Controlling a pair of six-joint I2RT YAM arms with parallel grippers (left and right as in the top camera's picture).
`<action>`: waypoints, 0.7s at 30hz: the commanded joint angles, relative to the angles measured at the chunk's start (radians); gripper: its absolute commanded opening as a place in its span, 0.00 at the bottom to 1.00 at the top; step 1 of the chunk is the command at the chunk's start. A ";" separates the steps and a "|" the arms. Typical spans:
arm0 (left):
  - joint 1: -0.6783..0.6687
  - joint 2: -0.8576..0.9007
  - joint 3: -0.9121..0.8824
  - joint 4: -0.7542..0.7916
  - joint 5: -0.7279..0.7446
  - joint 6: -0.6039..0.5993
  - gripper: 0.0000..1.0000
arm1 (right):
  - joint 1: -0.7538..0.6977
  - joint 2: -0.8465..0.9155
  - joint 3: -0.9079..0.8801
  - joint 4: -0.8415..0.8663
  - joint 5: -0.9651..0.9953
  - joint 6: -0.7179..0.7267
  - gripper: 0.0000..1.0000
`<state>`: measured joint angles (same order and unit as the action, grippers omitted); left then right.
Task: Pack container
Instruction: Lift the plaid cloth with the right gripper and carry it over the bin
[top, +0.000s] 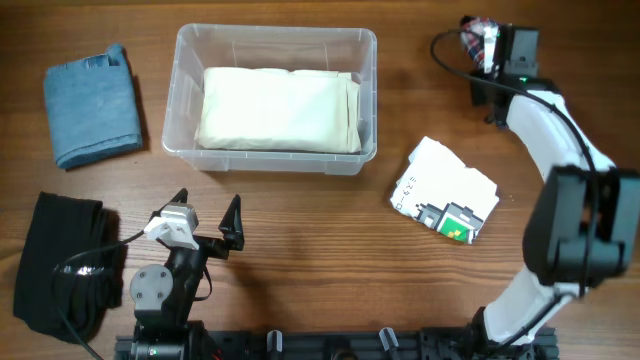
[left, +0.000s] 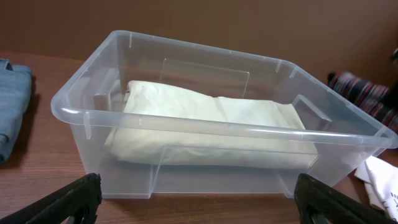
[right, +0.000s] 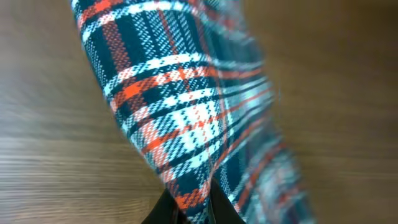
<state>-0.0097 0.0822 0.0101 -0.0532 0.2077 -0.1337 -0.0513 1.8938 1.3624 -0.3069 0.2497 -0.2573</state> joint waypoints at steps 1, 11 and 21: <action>0.007 -0.002 -0.004 -0.004 0.012 -0.009 1.00 | 0.029 -0.161 0.008 0.010 -0.024 0.022 0.04; 0.007 -0.002 -0.004 -0.003 0.012 -0.009 1.00 | 0.209 -0.448 0.008 0.061 -0.149 0.076 0.04; 0.007 -0.002 -0.004 -0.004 0.012 -0.009 1.00 | 0.532 -0.489 0.008 0.186 -0.252 -0.110 0.04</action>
<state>-0.0097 0.0822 0.0101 -0.0532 0.2073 -0.1337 0.3977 1.4250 1.3617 -0.1490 0.0555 -0.2531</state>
